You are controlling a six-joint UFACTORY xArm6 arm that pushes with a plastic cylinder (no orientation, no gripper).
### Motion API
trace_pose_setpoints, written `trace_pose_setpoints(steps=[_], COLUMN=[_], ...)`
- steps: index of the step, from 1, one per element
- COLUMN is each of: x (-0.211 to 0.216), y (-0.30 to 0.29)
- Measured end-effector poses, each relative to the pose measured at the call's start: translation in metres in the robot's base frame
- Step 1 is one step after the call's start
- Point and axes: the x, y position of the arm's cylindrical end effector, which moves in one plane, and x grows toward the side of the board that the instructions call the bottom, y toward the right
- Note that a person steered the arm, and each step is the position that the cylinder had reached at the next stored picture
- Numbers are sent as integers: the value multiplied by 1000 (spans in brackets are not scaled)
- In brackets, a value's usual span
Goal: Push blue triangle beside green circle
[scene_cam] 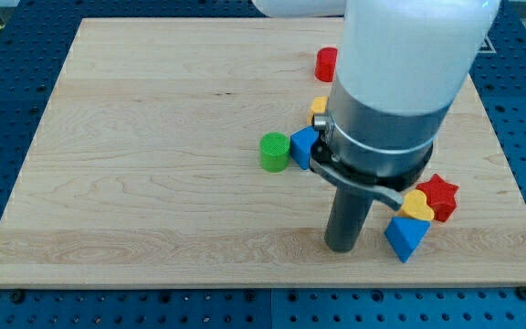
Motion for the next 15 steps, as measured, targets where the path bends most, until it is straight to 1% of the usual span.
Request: trace_pose_setpoints(steps=[2, 6, 7, 8, 9, 10, 11, 13, 15], x=[27, 26, 10, -15, -10, 8, 7, 4, 4], y=[34, 140, 144, 144, 144, 143, 130, 124, 96])
